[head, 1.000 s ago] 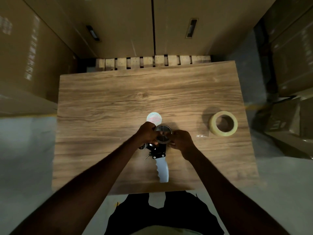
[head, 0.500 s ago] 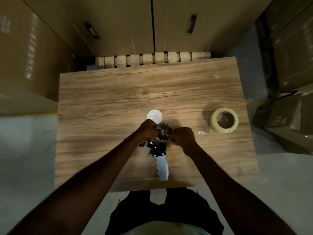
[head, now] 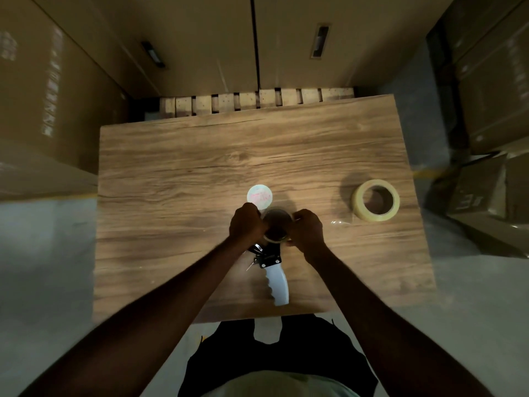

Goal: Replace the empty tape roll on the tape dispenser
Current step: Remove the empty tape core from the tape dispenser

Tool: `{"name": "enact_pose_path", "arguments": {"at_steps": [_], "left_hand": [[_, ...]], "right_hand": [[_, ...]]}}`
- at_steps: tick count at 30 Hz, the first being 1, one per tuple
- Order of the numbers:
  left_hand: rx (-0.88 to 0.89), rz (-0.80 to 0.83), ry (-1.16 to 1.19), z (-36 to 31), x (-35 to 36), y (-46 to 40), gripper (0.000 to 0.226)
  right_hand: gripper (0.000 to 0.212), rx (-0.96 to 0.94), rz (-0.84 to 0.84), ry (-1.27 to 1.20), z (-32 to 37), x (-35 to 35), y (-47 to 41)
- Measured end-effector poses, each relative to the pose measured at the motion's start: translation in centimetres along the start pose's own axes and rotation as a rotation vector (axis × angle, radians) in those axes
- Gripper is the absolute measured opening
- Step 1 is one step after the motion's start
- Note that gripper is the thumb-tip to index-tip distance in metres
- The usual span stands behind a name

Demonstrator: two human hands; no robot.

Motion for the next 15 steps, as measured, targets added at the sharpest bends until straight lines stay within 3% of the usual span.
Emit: {"name": "enact_pose_path", "arguments": {"at_steps": [9,15], "left_hand": [[0.145,0.022,0.055,-1.5,-1.1,3.0,0.042],[0.227,0.142,0.078,-4.6,3.8,6.9,0.033]], "right_hand": [[0.032,-0.046,0.295,-0.363,-0.5,-2.2,3.1],[0.022,0.002,0.209,-0.376,-6.1,-7.4,3.9]]}}
Point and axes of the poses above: each hand's wrist, its own y-axis away from the middle knuckle, its own x-axis out of the palm, z = x × y, the point moved 9 cm from there along -y, towards the middle knuckle, and after that the axes turned 3 degrees about y, right-handed, at the moved point
